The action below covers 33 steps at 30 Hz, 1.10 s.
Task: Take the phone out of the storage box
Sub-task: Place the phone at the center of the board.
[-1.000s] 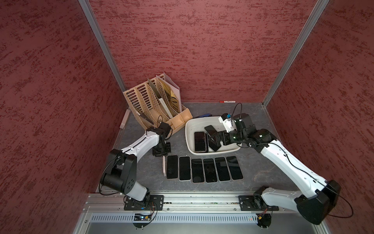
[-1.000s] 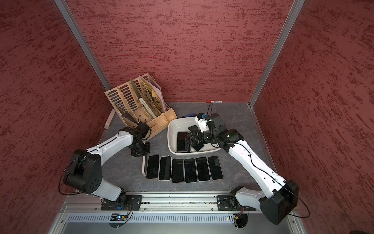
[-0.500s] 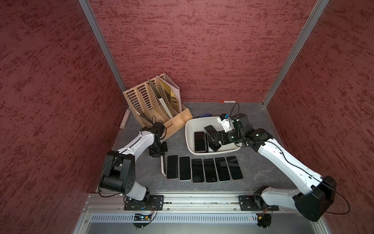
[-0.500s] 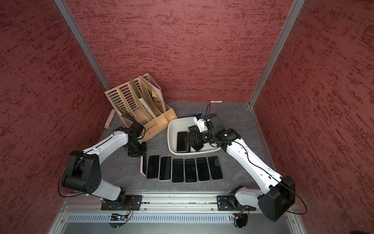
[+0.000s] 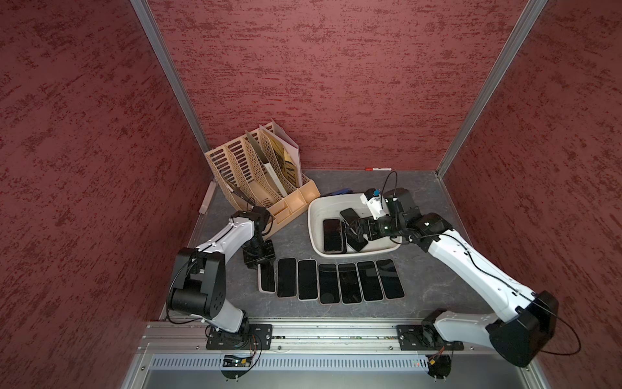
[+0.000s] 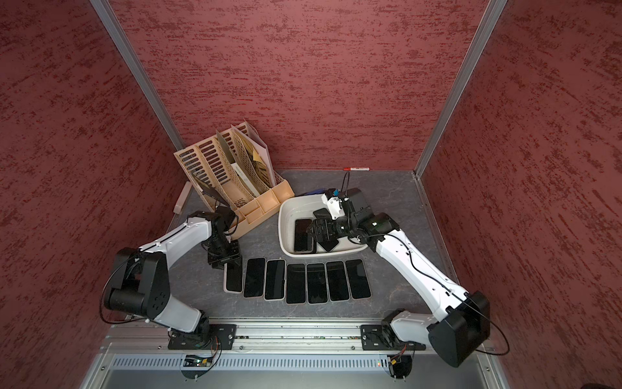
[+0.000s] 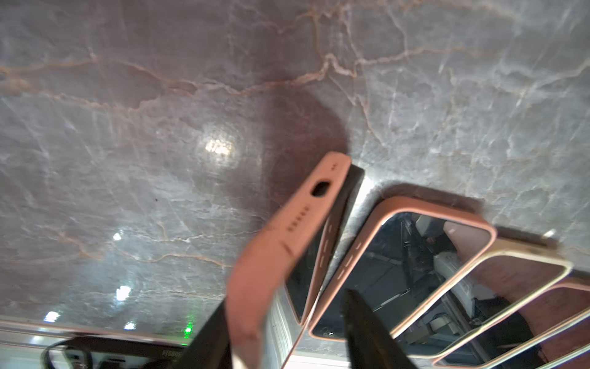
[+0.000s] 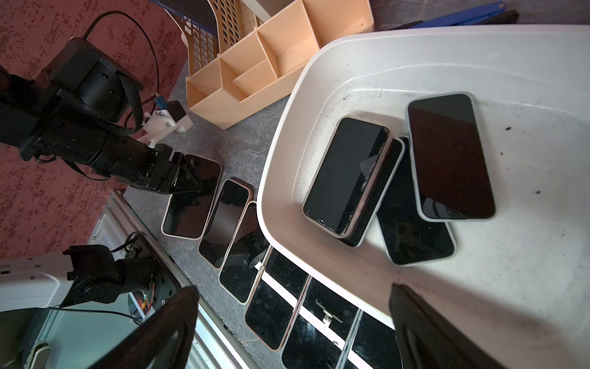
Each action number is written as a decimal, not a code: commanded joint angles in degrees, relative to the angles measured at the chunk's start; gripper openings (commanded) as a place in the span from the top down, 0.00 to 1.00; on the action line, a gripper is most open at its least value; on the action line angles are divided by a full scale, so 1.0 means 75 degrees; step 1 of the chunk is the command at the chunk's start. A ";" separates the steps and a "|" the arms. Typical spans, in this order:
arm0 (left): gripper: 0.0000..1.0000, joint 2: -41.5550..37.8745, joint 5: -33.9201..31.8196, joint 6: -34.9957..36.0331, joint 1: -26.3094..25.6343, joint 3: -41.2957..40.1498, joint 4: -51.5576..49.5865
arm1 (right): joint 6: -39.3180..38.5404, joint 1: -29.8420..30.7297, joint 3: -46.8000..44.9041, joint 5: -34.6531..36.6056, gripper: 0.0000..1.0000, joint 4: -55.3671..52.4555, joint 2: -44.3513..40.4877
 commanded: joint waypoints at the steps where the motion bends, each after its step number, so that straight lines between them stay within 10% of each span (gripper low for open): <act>1: 0.00 0.0098 -0.0161 -0.0047 0.0100 0.0271 -0.0292 | -0.0127 -0.0092 -0.0025 -0.0020 0.02 0.0067 0.0076; 9: 0.00 0.0148 -0.0626 0.0201 -0.0136 0.1117 -0.0783 | -0.0152 -0.0191 0.0013 -0.0108 0.02 0.0038 0.0102; 17: 0.00 0.0132 0.1502 -0.0217 -0.0180 0.0363 0.1053 | -0.0086 -0.0203 0.0119 -0.0216 0.02 0.0027 0.0271; 33: 0.00 0.1052 0.1149 -0.0121 -0.0175 0.0250 0.1320 | -0.0105 -0.0348 0.0472 0.0532 0.02 -0.0420 0.0754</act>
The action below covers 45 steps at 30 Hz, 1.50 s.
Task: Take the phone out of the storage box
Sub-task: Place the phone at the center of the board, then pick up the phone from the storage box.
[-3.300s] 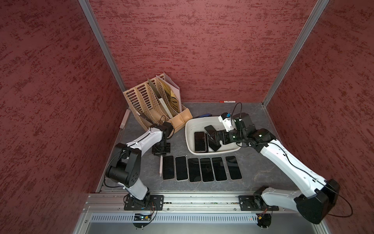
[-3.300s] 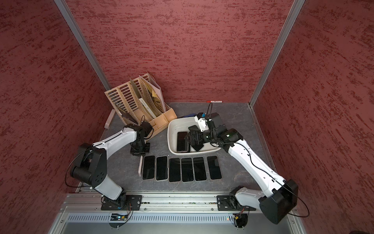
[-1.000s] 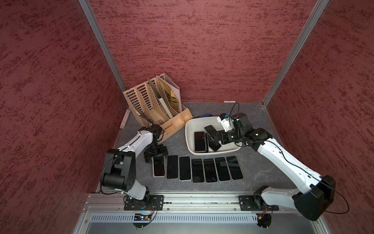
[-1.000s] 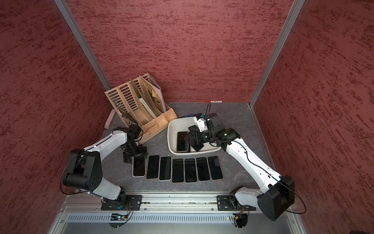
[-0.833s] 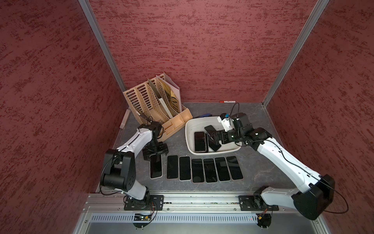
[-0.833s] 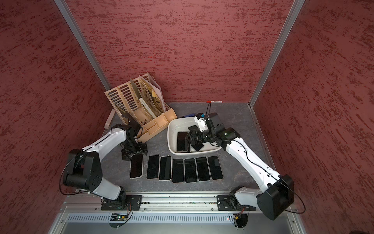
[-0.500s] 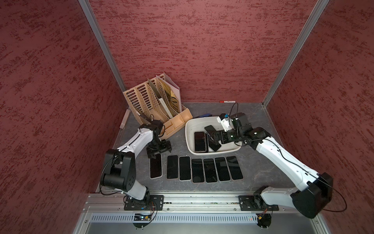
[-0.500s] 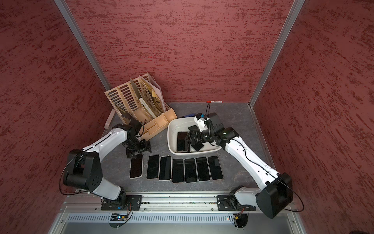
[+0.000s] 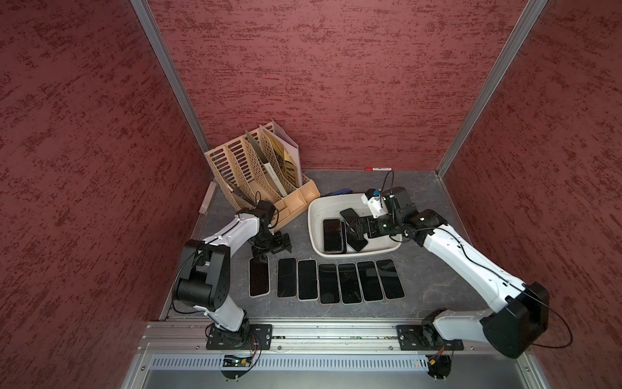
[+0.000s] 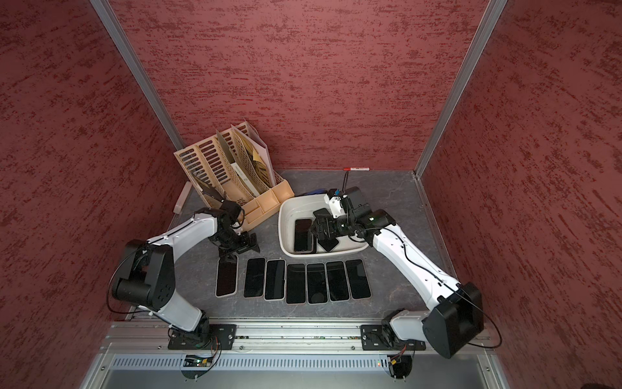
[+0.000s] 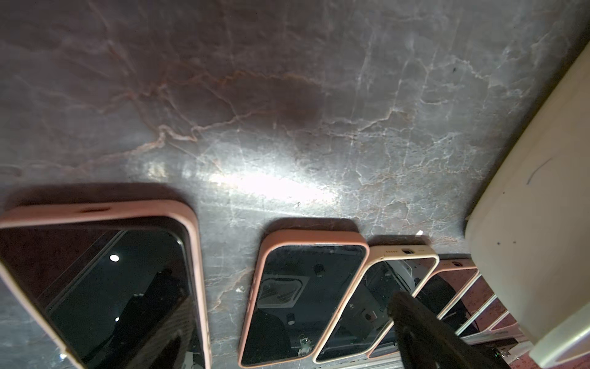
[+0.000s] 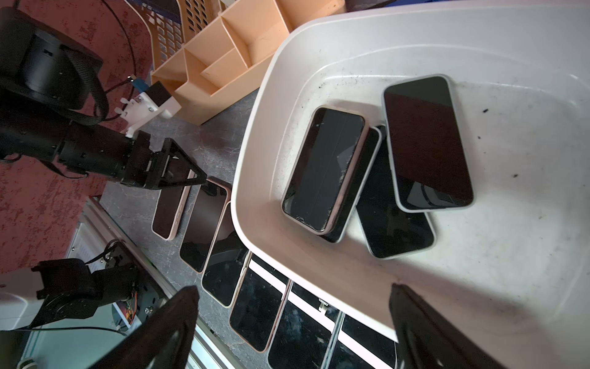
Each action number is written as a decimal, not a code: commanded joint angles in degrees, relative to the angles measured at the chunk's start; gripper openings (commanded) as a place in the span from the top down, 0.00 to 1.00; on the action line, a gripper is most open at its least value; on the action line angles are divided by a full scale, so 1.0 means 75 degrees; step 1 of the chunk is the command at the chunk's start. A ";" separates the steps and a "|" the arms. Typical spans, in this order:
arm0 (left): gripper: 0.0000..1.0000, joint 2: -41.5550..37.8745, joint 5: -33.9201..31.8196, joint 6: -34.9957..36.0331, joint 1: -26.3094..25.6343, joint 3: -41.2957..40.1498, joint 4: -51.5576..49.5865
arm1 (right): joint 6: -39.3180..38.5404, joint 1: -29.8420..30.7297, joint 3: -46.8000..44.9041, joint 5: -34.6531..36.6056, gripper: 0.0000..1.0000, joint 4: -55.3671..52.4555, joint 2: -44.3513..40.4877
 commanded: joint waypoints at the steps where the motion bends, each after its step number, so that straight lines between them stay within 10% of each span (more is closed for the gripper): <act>1: 0.00 0.0470 -0.0190 -0.0022 0.0119 -0.0163 0.0230 | -0.0044 -0.0078 0.0360 0.0340 0.02 -0.0157 0.0227; 20: 0.00 -0.1720 0.1377 -0.0724 0.0120 -0.0775 0.1508 | -0.1581 -0.0388 0.1979 0.1943 0.02 -0.0931 0.3599; 34: 0.00 -0.3789 0.3606 -0.2550 0.0096 -0.2330 0.5341 | -0.4158 -0.1079 0.3585 0.0455 0.02 -0.1708 0.5317; 45: 0.00 -0.3752 0.3984 -0.2489 0.0084 -0.2265 0.5237 | -0.4909 -0.1298 0.3752 0.0755 0.02 -0.1830 0.5924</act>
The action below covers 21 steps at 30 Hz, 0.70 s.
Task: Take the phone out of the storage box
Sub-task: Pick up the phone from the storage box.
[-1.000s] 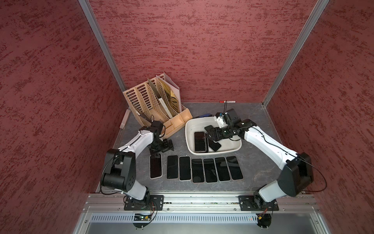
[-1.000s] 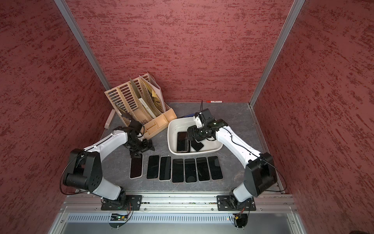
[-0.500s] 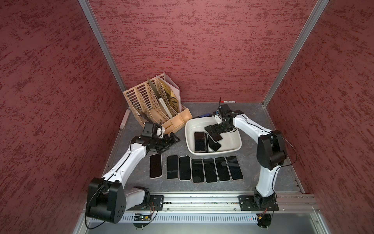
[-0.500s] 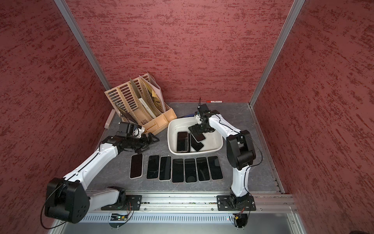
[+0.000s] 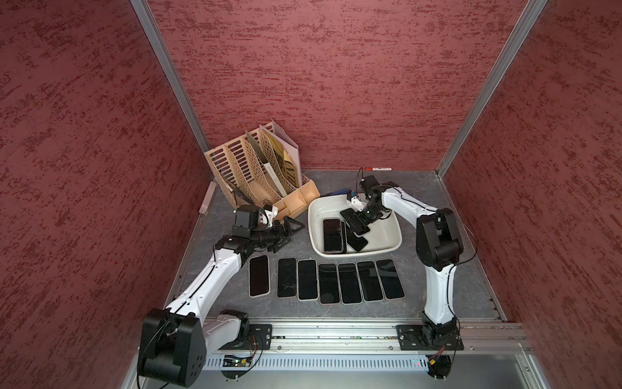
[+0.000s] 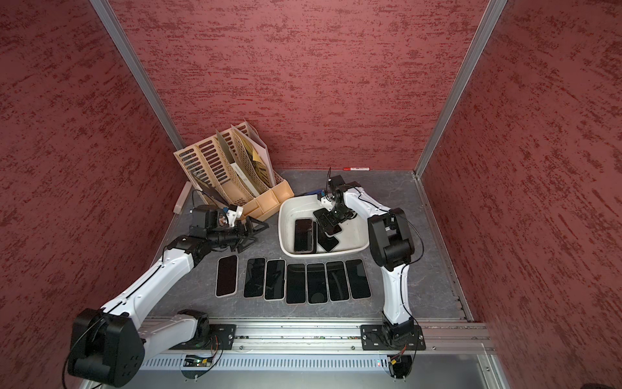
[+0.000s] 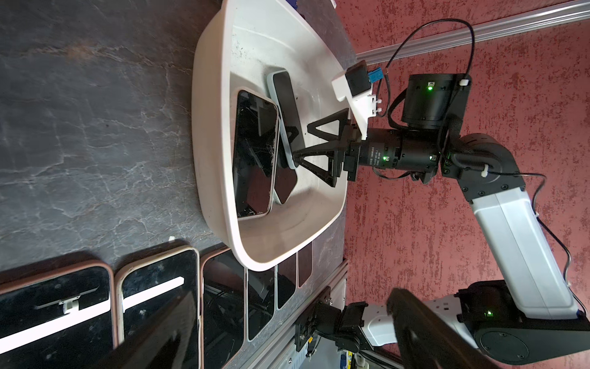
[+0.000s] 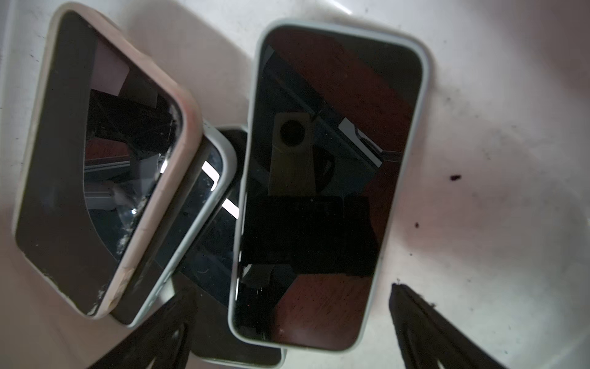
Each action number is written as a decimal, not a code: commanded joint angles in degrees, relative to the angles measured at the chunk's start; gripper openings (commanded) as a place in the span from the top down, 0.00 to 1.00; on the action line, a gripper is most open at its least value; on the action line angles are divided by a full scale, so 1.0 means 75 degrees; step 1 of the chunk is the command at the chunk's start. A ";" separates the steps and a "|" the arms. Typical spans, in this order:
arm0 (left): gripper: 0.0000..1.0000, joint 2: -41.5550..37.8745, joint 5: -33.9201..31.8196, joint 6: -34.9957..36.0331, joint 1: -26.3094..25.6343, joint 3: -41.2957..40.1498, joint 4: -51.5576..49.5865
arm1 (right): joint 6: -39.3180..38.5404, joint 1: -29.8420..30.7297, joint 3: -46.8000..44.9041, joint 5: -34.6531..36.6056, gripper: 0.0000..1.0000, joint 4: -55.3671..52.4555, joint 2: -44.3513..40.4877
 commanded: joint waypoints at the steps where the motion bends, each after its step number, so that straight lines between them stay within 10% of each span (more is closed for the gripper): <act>1: 0.00 -0.0038 0.0219 0.0011 -0.0032 0.0064 0.0131 | -0.0332 -0.0080 0.0242 -0.0122 0.02 -0.0170 0.0220; 14: 0.00 0.0139 0.0281 0.0252 -0.0032 0.0325 -0.0500 | 0.0048 -0.0078 0.0642 -0.0097 0.03 -0.0075 0.1101; 21: 0.00 -0.0130 0.0109 0.0162 -0.0032 0.0314 -0.0747 | 0.0402 -0.0082 0.0539 -0.0112 0.21 0.0076 0.1125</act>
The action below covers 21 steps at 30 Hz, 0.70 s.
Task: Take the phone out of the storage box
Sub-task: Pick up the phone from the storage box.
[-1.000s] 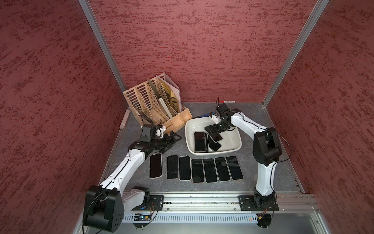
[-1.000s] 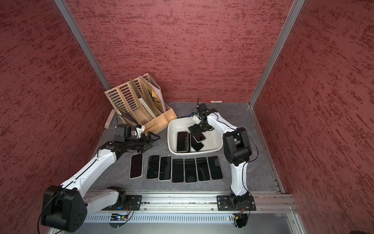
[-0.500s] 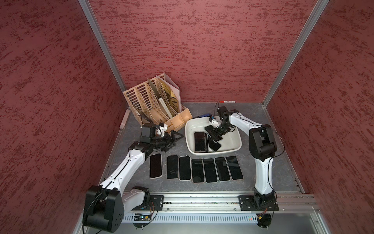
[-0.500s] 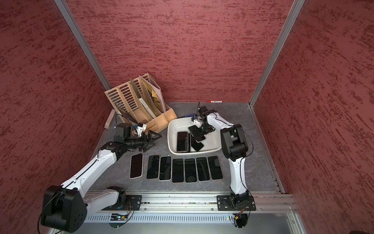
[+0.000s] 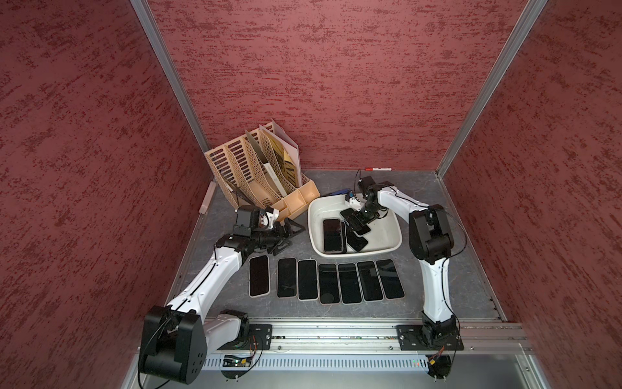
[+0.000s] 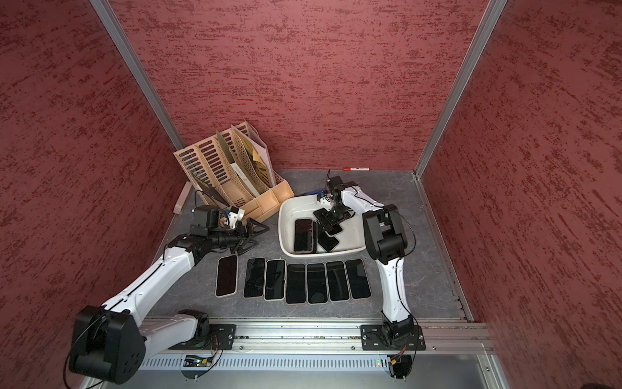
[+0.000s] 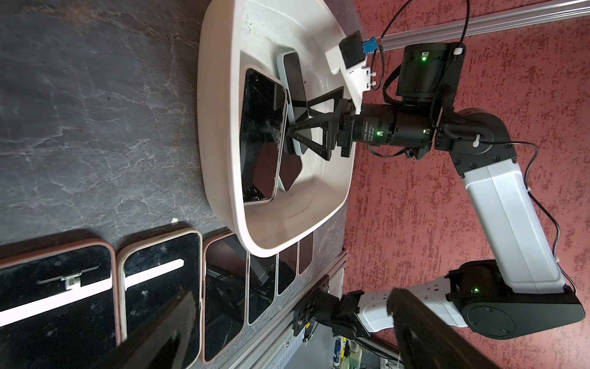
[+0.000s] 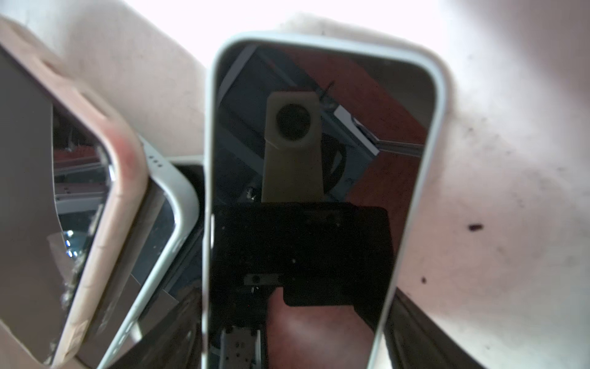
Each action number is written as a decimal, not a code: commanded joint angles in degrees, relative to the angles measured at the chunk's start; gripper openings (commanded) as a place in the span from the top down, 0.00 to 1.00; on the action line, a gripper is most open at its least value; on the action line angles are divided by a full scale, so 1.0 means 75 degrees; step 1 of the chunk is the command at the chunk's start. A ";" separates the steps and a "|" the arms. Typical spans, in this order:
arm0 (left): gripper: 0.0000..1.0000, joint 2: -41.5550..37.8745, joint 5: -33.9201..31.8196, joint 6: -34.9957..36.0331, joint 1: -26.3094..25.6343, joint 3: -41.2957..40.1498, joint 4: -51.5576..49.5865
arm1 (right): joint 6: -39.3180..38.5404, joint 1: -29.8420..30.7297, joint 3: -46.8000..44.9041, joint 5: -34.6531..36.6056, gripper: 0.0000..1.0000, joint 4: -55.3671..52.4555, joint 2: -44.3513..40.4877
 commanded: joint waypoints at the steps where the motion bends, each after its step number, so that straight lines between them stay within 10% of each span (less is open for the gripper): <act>1: 0.00 -0.0289 -0.0067 0.0029 -0.0044 0.0184 -0.0137 | 0.0347 -0.0031 -0.0152 0.0087 0.24 0.0141 0.0194; 21: 0.00 -0.0501 -0.1126 -0.1523 -0.1869 -0.0278 0.1734 | 0.1267 -0.0028 -0.1782 0.0454 0.39 0.1672 -0.3180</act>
